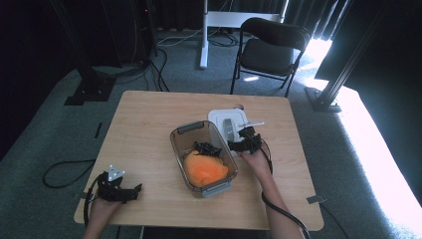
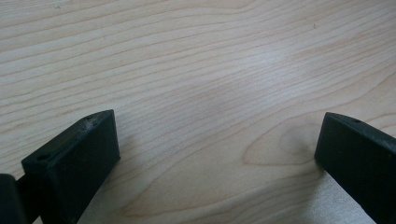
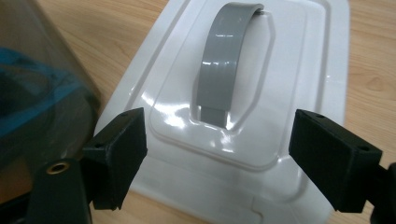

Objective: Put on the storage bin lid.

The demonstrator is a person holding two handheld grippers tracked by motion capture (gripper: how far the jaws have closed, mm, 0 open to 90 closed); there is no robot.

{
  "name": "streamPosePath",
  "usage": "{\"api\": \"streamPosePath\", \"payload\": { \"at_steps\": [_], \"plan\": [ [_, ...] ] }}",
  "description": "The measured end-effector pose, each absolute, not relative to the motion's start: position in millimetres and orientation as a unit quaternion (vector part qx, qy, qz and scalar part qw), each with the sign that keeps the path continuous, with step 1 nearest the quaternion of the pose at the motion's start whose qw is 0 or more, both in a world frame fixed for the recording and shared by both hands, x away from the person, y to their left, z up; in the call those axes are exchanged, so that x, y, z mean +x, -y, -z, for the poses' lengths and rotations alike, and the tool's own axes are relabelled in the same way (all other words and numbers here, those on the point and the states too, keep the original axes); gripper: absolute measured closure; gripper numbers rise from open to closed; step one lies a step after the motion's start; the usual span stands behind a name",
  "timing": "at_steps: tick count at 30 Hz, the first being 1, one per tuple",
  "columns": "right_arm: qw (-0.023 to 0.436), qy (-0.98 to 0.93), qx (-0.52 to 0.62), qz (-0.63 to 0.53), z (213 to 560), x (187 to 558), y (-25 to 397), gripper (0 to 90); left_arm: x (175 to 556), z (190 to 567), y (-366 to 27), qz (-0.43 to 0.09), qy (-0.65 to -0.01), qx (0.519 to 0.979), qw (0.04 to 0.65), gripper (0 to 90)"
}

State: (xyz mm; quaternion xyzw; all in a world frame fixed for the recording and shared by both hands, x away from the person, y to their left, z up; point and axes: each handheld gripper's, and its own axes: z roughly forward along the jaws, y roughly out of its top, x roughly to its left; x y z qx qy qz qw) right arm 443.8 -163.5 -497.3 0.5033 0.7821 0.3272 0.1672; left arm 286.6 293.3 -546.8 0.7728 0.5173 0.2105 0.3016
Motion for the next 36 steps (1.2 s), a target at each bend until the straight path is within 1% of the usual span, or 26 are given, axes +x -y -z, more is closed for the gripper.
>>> {"api": "streamPosePath", "payload": {
  "at_steps": [5, 7, 15, 16, 18, 22, 23, 27, 30, 33, 34, 36],
  "plan": [
    [0.173, -0.782, 0.512, -0.311, 506, 454, 157, 18.6, 287, 547, -293, -0.211, -0.517, 0.773, 0.302, 0.2],
    [0.163, -0.780, 0.516, -0.314, 509, 458, 154, 18.7, 287, 547, -293, -0.210, -0.517, 0.773, 0.302, 0.2],
    [0.172, -0.780, 0.522, -0.298, 517, 471, 145, 19.2, 287, 547, -293, -0.210, -0.517, 0.773, 0.302, 0.2],
    [0.177, -0.780, 0.522, -0.296, 517, 472, 144, 21.3, 287, 547, -293, -0.211, -0.517, 0.773, 0.302, 0.2],
    [0.186, -0.783, 0.518, -0.289, 518, 477, 141, 21.6, 287, 547, -293, -0.211, -0.517, 0.773, 0.302, 0.2],
    [0.184, -0.785, 0.518, -0.286, 521, 482, 138, 23.7, 287, 547, -293, -0.211, -0.517, 0.773, 0.302, 0.2],
    [0.186, -0.786, 0.516, -0.285, 521, 482, 137, 25.7, 287, 547, -293, -0.211, -0.517, 0.773, 0.302, 0.2],
    [0.187, -0.784, 0.518, -0.286, 523, 485, 134, 26.0, 287, 547, -293, -0.210, -0.517, 0.773, 0.302, 0.2],
    [0.193, -0.785, 0.514, -0.287, 522, 486, 131, 32.2, 287, 547, -293, -0.210, -0.517, 0.773, 0.302, 0.2],
    [0.195, -0.781, 0.515, -0.296, 524, 484, 131, 34.3, 287, 547, -293, -0.211, -0.517, 0.773, 0.302, 0.2],
    [0.195, -0.777, 0.519, -0.299, 524, 484, 131, 38.1, 286, 547, -293, -0.210, -0.517, 0.773, 0.302, 0.2],
    [0.194, -0.776, 0.516, -0.306, 525, 483, 131, 42.9, 286, 547, -293, -0.210, -0.516, 0.774, 0.302, 0.2]
  ]
}}
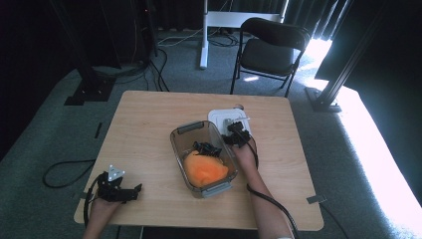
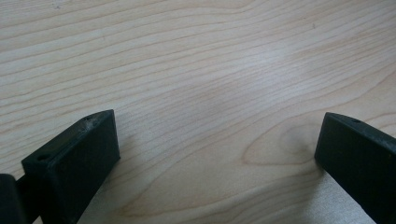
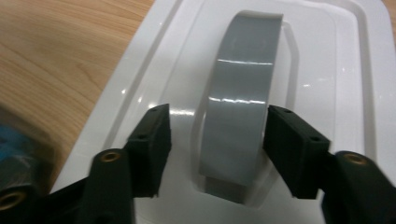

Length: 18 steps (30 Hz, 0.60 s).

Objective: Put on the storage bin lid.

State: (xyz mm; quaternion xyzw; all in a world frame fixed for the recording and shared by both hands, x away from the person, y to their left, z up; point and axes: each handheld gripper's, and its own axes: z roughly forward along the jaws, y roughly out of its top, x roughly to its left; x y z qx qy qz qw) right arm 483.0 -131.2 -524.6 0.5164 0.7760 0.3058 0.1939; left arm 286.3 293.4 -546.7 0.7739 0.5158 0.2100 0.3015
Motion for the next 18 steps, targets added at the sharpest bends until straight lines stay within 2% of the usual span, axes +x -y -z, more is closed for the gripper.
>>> {"api": "streamPosePath", "payload": {
  "at_steps": [3, 5, 18],
  "plan": [
    [0.198, -0.781, 0.508, -0.304, 523, 481, 129, 53.8, 286, 547, -293, -0.210, -0.516, 0.774, 0.302, 0.2],
    [0.204, -0.779, 0.512, -0.300, 523, 481, 131, 64.7, 286, 547, -293, -0.210, -0.516, 0.774, 0.302, 0.2],
    [0.199, -0.769, 0.526, -0.305, 518, 473, 155, 67.1, 286, 547, -293, -0.210, -0.516, 0.774, 0.302, 0.2]
  ]
}}
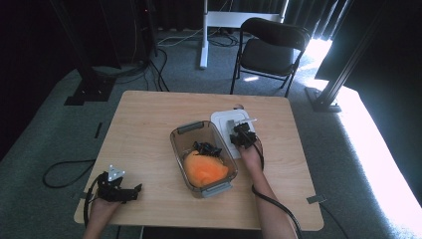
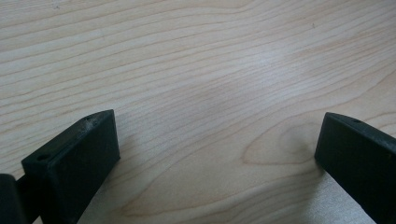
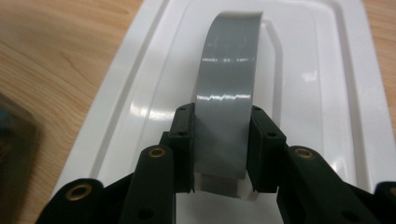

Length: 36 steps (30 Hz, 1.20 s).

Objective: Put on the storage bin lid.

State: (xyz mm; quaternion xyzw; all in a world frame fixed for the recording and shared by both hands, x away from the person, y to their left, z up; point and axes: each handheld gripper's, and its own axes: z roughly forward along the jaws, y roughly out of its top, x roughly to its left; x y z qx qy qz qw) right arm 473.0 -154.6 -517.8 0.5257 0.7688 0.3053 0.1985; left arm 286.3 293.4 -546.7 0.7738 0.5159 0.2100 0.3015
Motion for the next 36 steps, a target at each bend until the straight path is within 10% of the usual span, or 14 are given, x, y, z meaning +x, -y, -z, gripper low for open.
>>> {"api": "streamPosePath", "payload": {
  "at_steps": [36],
  "plan": [
    [0.218, -0.739, 0.534, -0.347, 443, 404, 227, 67.3, 286, 547, -293, -0.210, -0.516, 0.774, 0.301, 0.2]
  ]
}}
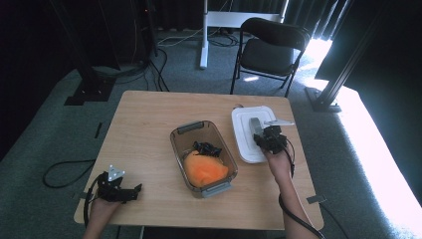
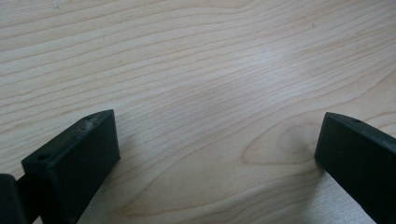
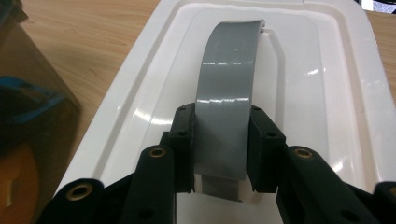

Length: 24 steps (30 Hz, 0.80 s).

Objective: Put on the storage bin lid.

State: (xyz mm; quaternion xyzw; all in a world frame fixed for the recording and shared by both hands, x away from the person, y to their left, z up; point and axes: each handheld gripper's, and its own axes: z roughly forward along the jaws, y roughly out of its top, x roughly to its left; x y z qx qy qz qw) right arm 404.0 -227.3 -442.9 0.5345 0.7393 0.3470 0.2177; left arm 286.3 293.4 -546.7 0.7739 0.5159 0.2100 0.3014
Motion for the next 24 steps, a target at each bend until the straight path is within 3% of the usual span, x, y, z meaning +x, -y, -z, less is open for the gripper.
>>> {"api": "streamPosePath", "payload": {
  "at_steps": [24],
  "plan": [
    [0.221, -0.737, 0.506, -0.389, 398, 366, 214, 67.4, 286, 547, -293, -0.210, -0.515, 0.774, 0.301, 0.2]
  ]
}}
